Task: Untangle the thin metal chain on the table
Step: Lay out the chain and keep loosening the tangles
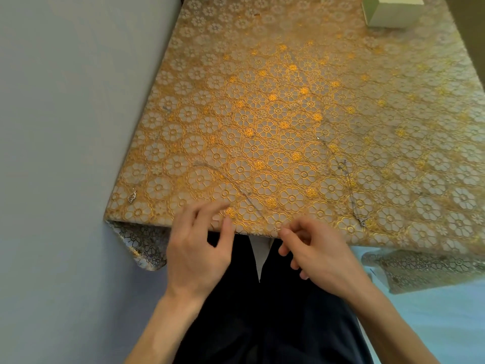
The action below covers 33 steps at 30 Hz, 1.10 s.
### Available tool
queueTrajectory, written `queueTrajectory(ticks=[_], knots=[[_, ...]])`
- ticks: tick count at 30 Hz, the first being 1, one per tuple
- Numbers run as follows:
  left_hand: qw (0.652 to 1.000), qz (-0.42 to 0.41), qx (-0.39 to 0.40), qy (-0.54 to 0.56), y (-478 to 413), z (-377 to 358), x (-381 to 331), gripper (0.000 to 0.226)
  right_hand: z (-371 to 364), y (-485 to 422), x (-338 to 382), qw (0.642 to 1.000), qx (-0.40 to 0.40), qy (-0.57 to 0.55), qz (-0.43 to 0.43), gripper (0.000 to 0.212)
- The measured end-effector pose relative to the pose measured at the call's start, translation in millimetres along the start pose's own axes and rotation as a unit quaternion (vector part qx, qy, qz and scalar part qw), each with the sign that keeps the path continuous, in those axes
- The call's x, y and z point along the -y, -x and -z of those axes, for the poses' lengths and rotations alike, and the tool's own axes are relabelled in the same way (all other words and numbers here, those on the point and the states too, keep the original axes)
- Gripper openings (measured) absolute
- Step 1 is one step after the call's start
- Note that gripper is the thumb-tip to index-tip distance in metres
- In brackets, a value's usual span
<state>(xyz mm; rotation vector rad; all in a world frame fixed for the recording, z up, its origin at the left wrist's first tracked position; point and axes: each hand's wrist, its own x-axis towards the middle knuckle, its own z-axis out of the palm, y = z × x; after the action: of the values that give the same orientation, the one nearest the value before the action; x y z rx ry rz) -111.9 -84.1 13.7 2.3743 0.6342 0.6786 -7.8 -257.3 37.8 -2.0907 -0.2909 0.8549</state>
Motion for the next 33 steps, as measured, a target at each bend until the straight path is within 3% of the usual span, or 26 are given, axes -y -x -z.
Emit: queueTrajectory(ticks=[2, 5, 8, 11, 23, 33], knots=[[0.986, 0.120, 0.070, 0.096, 24.6, 3.3, -20.9, 0.009, -1.8, 8.0, -6.8, 1.000, 0.002, -0.024, -0.012, 0.014], [0.908, 0.296, 0.206, 0.214, 43.6, -7.0, -33.4, 0.007, -4.2, 19.1, -17.1, 0.998, 0.014, -0.056, -0.026, 0.013], [0.844, 0.364, 0.256, 0.299, 45.8, -18.8, -35.4, 0.014, -5.4, 29.4, -27.1, 0.997, 0.026, -0.067, -0.037, 0.014], [0.815, 0.398, 0.267, 0.325, 43.8, -26.2, -37.0, 0.015, -5.4, 37.1, -36.4, 0.997, 0.031, -0.063, -0.039, 0.014], [0.822, 0.391, 0.279, 0.306, 52.4, -35.1, -39.5, 0.010, -11.2, 45.6, -59.9, 0.995, 0.063, -0.069, -0.042, 0.015], [0.832, 0.371, 0.273, 0.310, 57.7, -31.0, -40.6, 0.009, -17.0, 45.5, -62.0, 0.996, 0.040, -0.081, -0.001, 0.005]])
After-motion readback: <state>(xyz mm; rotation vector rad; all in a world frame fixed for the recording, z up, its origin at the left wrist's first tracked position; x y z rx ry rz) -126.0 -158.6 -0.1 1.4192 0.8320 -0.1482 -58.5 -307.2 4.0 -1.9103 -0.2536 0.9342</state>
